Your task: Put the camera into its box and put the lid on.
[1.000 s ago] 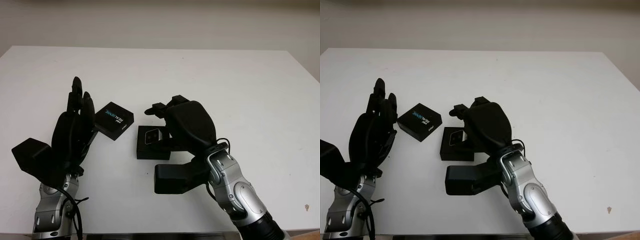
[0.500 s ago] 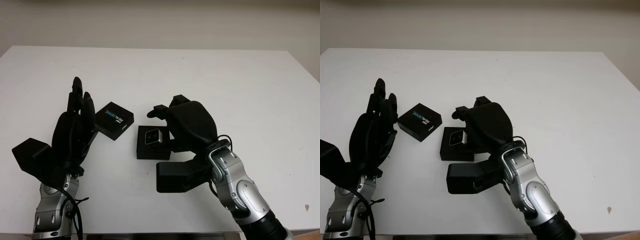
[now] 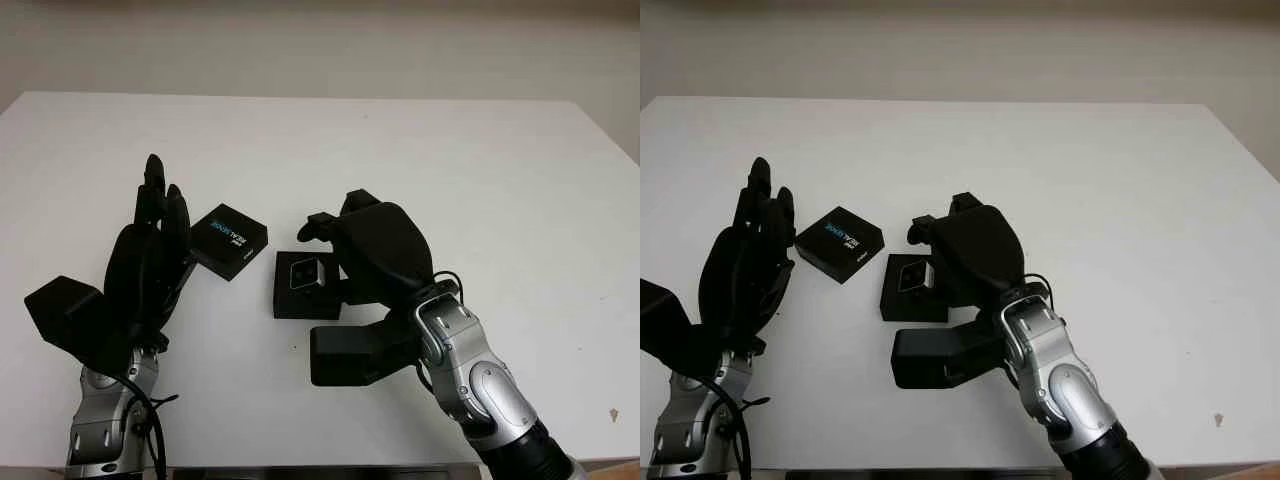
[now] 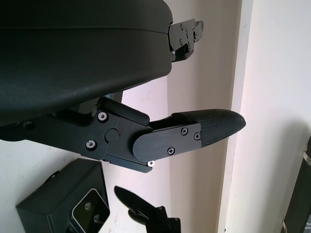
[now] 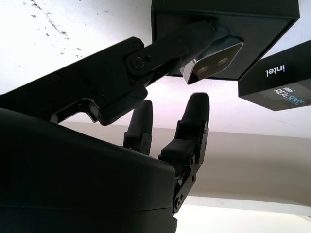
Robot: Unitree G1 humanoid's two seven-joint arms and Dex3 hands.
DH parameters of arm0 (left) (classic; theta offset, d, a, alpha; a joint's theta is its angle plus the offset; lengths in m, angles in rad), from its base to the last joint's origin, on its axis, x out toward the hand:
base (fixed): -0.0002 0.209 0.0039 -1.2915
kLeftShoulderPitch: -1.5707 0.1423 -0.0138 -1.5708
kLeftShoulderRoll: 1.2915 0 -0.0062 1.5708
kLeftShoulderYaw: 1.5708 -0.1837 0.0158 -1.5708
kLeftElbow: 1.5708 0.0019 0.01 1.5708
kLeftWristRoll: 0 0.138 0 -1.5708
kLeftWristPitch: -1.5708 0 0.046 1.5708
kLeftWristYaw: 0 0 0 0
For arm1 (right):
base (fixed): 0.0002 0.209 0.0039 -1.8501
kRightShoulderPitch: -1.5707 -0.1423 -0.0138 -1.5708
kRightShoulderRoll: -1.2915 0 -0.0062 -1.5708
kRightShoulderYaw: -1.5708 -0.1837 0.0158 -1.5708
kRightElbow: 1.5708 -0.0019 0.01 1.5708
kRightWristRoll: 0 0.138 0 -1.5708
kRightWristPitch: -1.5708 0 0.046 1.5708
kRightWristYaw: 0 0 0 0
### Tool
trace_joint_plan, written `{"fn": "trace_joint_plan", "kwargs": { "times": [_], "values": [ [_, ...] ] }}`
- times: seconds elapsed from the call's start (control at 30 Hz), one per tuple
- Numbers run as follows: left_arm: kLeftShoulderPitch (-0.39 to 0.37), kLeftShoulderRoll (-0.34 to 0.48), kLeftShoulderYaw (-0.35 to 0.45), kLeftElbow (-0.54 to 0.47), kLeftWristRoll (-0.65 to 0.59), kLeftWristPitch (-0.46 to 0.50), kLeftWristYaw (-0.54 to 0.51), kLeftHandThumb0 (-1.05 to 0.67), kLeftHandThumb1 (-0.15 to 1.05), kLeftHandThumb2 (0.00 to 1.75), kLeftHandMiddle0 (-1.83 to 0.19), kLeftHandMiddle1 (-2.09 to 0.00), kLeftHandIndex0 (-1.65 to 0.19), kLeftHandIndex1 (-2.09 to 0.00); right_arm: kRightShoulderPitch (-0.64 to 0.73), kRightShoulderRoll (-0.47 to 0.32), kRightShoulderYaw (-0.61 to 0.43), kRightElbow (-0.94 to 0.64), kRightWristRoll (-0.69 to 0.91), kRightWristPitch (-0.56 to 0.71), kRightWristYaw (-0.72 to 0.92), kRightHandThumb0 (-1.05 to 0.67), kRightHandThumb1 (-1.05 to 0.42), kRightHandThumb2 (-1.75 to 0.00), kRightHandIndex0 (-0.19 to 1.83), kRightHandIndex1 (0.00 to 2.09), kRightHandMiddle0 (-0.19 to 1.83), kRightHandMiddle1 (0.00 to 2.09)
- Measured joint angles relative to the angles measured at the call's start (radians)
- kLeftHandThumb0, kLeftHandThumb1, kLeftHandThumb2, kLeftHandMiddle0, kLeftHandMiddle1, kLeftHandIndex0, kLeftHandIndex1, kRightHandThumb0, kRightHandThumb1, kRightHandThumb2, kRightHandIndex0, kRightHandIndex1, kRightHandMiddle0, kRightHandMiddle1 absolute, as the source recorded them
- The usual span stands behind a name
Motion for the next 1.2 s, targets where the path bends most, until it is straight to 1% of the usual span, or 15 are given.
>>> {"fn": "trace_joint_plan", "kwargs": {
  "times": [0.17,0.3,0.53,0.67,0.77,1.0,1.13,1.2],
  "values": [
    [0.000,0.000,0.000,0.000,0.000,0.000,-0.001,-0.76,1.05,0.60,0.19,0.00,0.19,0.00,0.000,0.000,0.007,0.013,0.000,-0.002,-0.039,-0.59,-0.84,-0.05,0.22,1.79,0.49,1.20],
    [0.000,0.000,0.000,0.000,0.000,-0.001,-0.001,-0.75,1.05,0.61,0.19,0.00,0.19,0.00,0.000,0.000,0.010,0.026,0.000,-0.003,-0.051,-0.58,-0.84,-0.05,0.21,1.83,0.47,1.24],
    [0.000,0.000,0.000,0.000,0.000,-0.001,-0.001,-0.76,1.05,0.61,0.19,0.00,0.19,0.00,-0.001,-0.002,0.012,0.030,0.000,-0.005,-0.049,-0.57,-0.84,-0.06,0.17,1.86,0.44,1.23],
    [0.000,0.000,0.000,0.000,0.000,-0.001,-0.001,-0.76,1.05,0.61,0.19,0.00,0.19,0.00,-0.006,-0.002,0.013,0.030,-0.003,-0.004,-0.031,-0.59,-0.84,-0.05,0.15,1.83,0.43,1.22],
    [0.000,0.000,0.000,0.000,0.000,-0.001,-0.001,-0.76,1.05,0.60,0.19,0.00,0.19,0.00,-0.011,-0.005,0.019,0.030,-0.013,-0.004,-0.014,-0.59,-0.83,-0.05,0.15,1.79,0.44,1.11],
    [0.000,0.000,0.000,0.000,0.000,-0.003,0.000,-0.76,1.05,0.60,0.19,0.00,0.19,0.00,-0.017,-0.012,0.025,0.029,-0.018,-0.002,0.029,-0.62,-0.83,-0.05,0.11,1.89,0.44,0.85],
    [0.000,0.000,0.000,0.000,0.000,-0.004,0.000,-0.76,1.05,0.61,0.19,0.00,0.19,0.00,-0.022,-0.015,0.026,0.026,-0.019,-0.003,0.049,-0.62,-0.83,-0.05,0.11,1.82,0.44,0.70],
    [0.000,0.000,0.000,0.000,0.000,-0.004,0.000,-0.76,1.05,0.60,0.19,0.00,0.19,0.00,-0.022,-0.016,0.027,0.024,-0.023,-0.003,0.054,-0.62,-0.83,-0.05,0.12,1.81,0.45,0.67]
  ]
}}
